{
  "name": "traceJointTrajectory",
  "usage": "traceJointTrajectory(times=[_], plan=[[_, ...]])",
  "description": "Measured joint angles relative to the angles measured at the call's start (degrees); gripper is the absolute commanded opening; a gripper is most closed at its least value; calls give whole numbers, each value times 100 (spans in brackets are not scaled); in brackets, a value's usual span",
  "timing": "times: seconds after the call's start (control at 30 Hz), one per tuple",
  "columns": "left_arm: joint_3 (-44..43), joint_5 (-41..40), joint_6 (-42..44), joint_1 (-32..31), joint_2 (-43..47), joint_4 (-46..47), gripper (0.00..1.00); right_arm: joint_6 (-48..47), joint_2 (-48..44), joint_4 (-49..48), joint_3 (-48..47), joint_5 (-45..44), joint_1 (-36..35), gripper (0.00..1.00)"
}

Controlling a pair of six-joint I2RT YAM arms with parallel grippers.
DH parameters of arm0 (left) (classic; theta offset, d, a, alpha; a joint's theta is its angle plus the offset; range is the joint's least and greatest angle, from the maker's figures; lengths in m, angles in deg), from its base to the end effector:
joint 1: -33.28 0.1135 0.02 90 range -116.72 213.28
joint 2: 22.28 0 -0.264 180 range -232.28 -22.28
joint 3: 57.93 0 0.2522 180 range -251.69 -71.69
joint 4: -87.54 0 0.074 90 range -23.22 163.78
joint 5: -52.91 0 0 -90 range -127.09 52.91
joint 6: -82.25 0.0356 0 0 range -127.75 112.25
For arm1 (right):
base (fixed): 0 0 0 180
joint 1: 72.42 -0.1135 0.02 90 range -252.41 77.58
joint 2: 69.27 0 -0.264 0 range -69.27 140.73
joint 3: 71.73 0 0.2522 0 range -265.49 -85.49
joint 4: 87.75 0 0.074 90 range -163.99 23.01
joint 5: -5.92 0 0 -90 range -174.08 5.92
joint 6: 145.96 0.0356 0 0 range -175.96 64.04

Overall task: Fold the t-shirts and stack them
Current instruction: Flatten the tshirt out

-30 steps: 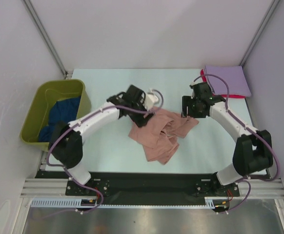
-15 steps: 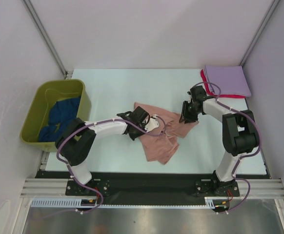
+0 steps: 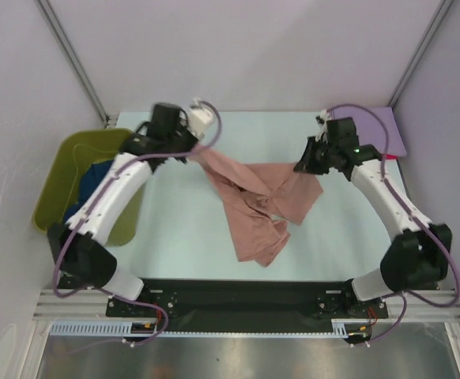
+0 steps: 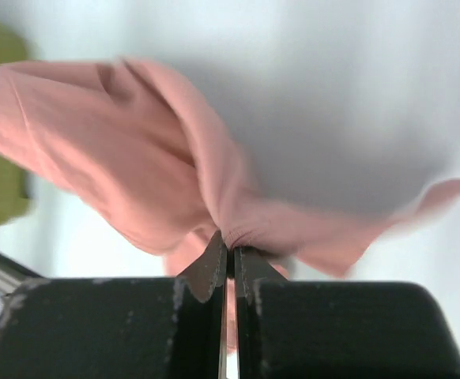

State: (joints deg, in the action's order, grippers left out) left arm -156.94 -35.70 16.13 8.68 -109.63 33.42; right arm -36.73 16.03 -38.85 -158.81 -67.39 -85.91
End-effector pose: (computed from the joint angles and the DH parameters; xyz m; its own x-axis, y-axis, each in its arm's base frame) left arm 0.3048 -0.1405 0.3542 -0.3862 0.6219 -0.6812 0.6439 0.7106 0.2837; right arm 0.3127 0.0855 0.3052 -0.8090 0.1304 -0.5732 -0.1557 0.8927 0.4228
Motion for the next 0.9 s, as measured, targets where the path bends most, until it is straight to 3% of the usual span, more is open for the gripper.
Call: traceJointTrajectory(times=[0.23,0.47,0.6,0.7,0.9], plan=[[-2286,-621,-138,1329,887,-352,0,-411,-1462,437,-1856,409,-916,0],[-4251,-1145,-243,2133,815,-409,0,61,-2527,-175,-2006,1316,-1967,0],[-4894,-1029,-400,2177,496,-83,0,667,-2778,-960,-1419,1532,-2175,0],[-4894,-835,-562,2017,229,181,0,1110,-2800,-1222,-813,1202,-2175,0],[-4739,-898,-387,713,-1209,879,0,2310,-2723,-1080,505,26,-1379,0]])
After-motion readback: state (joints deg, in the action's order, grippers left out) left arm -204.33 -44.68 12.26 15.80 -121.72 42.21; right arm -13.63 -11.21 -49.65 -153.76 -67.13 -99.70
